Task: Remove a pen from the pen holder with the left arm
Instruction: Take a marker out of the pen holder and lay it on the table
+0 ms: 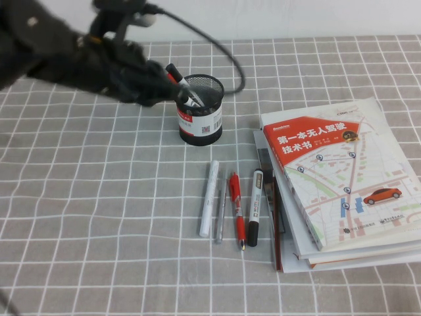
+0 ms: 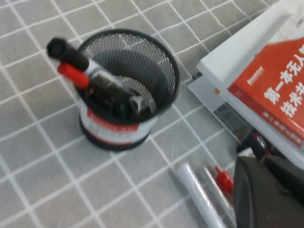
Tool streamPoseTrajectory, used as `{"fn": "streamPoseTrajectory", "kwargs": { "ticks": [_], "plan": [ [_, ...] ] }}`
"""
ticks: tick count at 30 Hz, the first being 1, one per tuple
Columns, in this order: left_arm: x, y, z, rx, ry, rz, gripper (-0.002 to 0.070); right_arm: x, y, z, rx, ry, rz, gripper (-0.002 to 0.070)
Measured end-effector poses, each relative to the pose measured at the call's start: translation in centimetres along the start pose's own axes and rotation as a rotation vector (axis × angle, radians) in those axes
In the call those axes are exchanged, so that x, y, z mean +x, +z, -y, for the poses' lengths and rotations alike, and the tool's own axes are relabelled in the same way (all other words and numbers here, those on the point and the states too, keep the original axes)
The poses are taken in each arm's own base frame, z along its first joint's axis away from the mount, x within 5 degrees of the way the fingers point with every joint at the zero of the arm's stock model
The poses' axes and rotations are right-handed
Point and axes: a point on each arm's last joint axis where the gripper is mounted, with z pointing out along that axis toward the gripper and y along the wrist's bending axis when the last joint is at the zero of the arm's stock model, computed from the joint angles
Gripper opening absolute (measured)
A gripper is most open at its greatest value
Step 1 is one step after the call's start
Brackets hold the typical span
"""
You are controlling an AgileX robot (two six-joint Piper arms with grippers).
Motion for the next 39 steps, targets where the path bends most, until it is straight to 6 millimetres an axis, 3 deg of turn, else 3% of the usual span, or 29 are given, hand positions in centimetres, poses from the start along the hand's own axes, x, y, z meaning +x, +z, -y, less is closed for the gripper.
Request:
{"fn": "streamPoseTrajectory", "kwargs": {
  "ticks": [2,8,18,31,39],
  "plan": [
    [1.2,-1.7,0.7,-0.027,0.007,0.026,0.0,0.0,0.0,0.0,0.0,0.0,0.0,-0.0013],
    [7.2,-6.1,3.4,-0.091,-0.058,0.106,0.0,0.0,0.0,0.0,0.0,0.0,0.0,-0.0013],
    [15.3,-11.6,8.1,-0.04,-0.033,0.146,0.0,0.0,0.0,0.0,0.0,0.0,0.0,-0.0013],
    [17.7,-19.0,11.2,-0.111,0.157,0.388,0.0,0.0,0.0,0.0,0.0,0.0,0.0,-0.0013],
    [21.9,-19.4,10.7,-0.222,0.048,0.497,0.0,0.0,0.0,0.0,0.0,0.0,0.0,-0.0013]
  ]
}}
